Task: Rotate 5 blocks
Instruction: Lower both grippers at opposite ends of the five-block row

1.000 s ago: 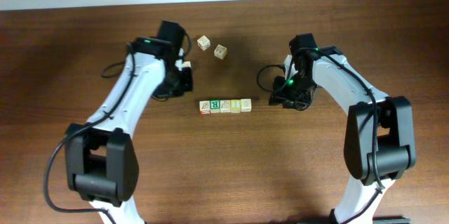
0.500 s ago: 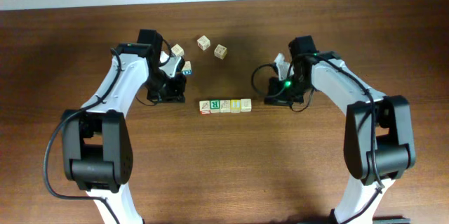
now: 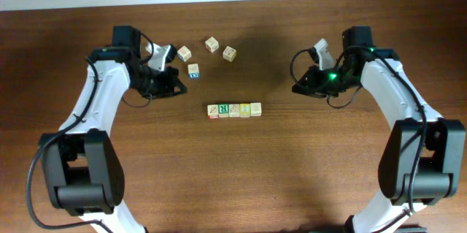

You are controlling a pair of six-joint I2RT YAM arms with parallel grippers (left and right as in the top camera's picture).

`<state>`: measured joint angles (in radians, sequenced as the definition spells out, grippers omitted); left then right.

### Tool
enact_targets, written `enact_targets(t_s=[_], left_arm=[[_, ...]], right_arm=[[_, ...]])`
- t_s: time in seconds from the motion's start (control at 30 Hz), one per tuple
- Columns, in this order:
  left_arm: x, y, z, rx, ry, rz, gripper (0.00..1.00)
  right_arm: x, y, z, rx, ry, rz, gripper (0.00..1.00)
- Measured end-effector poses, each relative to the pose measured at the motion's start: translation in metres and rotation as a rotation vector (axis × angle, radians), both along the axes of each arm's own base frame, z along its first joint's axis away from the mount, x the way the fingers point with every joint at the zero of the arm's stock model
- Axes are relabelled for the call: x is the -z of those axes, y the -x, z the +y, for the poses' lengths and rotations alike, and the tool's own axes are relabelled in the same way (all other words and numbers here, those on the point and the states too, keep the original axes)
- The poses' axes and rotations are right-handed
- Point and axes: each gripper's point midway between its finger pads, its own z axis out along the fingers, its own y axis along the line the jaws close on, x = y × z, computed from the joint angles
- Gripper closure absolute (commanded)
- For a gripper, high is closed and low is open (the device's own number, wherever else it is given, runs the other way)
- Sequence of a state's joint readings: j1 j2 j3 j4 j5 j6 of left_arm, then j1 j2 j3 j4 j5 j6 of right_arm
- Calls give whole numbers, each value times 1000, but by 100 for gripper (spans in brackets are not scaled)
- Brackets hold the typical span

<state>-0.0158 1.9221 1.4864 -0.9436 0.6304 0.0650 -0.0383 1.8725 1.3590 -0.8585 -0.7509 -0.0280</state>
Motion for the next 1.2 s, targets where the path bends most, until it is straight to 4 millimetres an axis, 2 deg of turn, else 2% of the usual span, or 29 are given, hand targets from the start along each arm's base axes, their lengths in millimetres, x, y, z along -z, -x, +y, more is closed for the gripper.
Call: enact_targets(t_s=[0.2, 0.33, 0.57, 0.8, 1.07, 1.2], left_arm=[[53, 25, -12, -13, 105, 35, 100], [74, 34, -12, -58, 119, 57, 100], [82, 38, -11, -93, 117, 78, 100], [89, 36, -14, -124, 61, 91, 100], [92, 33, -29, -132, 20, 84, 100], [93, 32, -27, -153, 10, 88, 100]], right_arm=[[31, 1, 20, -67, -33, -28, 95], [47, 6, 26, -80, -37, -39, 95], [69, 12, 28, -23, -59, -25, 95], [71, 10, 32, 57, -68, 38, 95], [77, 17, 59, 64, -27, 89, 96], [80, 16, 57, 86, -6, 100, 96]])
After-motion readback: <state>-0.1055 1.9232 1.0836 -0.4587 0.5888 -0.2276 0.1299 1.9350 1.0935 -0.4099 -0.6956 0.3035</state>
